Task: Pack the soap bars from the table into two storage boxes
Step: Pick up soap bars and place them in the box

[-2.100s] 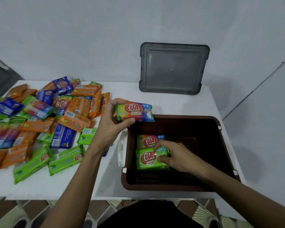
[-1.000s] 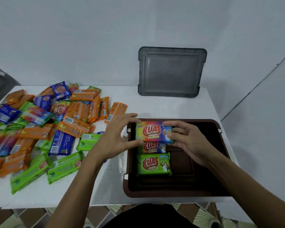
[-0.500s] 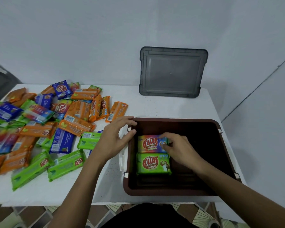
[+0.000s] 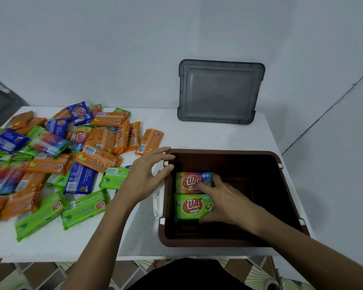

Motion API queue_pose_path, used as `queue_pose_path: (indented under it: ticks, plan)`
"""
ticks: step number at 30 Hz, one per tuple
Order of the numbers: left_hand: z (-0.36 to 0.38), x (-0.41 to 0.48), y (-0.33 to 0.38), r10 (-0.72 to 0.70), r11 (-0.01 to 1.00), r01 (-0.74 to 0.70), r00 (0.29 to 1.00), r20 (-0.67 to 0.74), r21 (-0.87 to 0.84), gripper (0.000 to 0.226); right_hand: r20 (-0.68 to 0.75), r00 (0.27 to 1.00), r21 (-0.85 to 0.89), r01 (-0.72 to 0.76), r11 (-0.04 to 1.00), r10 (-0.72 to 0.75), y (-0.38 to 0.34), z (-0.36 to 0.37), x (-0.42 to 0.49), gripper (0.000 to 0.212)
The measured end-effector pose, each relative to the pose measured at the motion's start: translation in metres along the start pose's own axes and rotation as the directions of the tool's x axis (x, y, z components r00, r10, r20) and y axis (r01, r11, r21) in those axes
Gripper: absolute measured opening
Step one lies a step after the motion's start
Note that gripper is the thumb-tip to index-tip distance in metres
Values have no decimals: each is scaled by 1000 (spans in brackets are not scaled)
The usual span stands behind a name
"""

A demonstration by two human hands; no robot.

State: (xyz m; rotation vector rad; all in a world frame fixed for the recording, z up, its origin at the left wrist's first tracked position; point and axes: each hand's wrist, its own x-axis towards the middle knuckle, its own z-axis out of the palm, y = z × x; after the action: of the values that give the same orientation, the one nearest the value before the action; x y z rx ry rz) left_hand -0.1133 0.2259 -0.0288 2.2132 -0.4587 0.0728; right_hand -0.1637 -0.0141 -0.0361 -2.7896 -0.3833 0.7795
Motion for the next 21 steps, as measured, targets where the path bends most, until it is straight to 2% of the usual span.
queue_pose_path:
  ticks: [6,14,18,21]
  plan:
    - [-1,0,-1,-1,1000,1,1000,7,3,32,-51,999,47,9,999,-7,-6,1,3,90]
    - [-6,-4,-3,-2,999,2,1000,17,-37,33,8,1000,33,-5,999,5,-8,-9,3,95]
    - [-14,-14,-11,-29,998,28,1000,-4,-62,37,37,999,-196,-11,981,18,-16,-9,0,100]
    - [-18,-21,-17,-45,998,46,999,6,-50,36,-41,999,-382,-25,924,10,-28,-1,-1,94]
